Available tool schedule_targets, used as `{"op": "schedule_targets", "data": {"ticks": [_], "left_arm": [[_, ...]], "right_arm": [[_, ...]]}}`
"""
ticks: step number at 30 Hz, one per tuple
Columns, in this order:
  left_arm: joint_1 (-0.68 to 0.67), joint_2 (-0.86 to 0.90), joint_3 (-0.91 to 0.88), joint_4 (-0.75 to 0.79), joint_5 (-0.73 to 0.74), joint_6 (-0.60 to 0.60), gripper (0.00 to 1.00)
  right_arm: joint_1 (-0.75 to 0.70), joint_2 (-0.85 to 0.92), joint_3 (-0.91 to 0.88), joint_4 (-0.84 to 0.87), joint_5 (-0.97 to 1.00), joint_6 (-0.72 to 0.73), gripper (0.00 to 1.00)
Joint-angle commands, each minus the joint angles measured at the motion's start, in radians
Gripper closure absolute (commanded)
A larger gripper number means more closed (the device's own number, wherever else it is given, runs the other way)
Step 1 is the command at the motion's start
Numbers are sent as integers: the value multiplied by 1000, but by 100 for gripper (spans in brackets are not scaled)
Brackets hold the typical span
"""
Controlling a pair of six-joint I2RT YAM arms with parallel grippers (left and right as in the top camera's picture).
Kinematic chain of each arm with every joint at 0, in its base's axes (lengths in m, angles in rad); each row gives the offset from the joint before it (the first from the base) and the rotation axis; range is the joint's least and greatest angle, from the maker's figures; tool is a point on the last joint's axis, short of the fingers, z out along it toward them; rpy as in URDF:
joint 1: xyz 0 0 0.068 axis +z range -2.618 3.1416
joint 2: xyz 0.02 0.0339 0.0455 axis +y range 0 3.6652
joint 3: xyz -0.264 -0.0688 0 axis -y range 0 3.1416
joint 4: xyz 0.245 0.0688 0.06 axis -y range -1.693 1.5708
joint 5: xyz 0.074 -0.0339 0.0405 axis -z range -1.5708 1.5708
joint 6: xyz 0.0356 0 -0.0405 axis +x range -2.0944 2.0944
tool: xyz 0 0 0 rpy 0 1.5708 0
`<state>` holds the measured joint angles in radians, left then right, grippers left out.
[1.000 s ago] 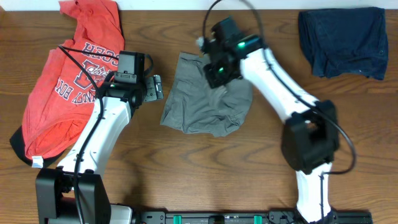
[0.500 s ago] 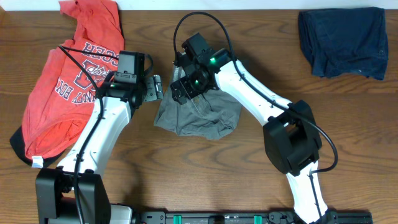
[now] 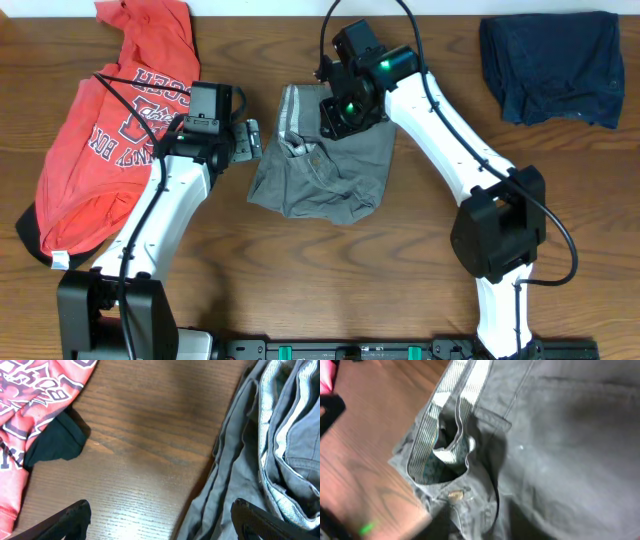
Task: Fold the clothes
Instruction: 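Press the folded grey shorts down with the right gripper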
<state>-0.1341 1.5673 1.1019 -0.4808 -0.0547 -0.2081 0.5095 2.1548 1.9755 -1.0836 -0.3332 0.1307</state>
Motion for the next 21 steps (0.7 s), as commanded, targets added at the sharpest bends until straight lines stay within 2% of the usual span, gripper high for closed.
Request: {"op": "schedule_targets", "data": {"ticks": [1, 9, 12, 21], "left_arm": [[37, -3, 2, 10, 2, 11, 9], [112, -3, 2, 10, 2, 4, 9], [119, -3, 2, 10, 2, 5, 9], [119, -3, 2, 10, 2, 5, 9]], "right_arm": [[37, -15, -43, 10, -14, 31, 99], [117, -14, -260, 243, -10, 208, 99], [151, -14, -304, 318, -63, 214, 99], [242, 32, -314, 337, -4, 325, 99]]}}
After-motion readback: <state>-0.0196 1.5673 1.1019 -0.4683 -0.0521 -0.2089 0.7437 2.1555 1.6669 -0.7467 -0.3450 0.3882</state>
